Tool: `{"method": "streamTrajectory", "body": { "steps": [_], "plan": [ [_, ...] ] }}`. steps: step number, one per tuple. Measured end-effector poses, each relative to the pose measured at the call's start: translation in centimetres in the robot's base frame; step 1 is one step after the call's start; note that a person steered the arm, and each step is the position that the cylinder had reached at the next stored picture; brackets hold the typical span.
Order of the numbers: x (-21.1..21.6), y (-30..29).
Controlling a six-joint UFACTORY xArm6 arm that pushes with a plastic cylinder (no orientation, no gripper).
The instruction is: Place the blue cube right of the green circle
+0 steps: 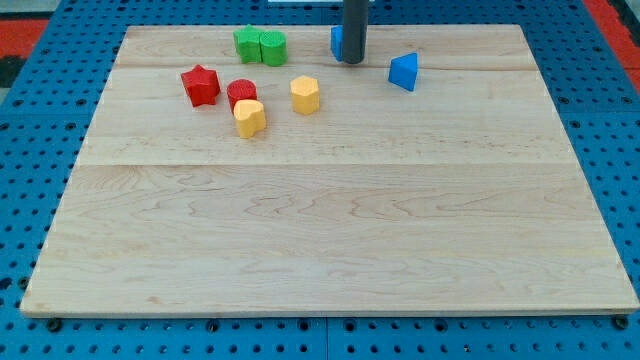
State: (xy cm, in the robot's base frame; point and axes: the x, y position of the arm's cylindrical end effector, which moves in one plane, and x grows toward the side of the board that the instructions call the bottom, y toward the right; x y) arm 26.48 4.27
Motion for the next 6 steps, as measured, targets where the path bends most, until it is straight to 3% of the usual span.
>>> {"method": "streamTrajectory", "body": {
  "steps": [1,2,3,5,6],
  "plan": [
    [-1.8,3.5],
    [-4.6,2.2],
    [-5.0,-1.1],
    [-1.9,-1.4],
    [-2.4,9.7]
  ]
}}
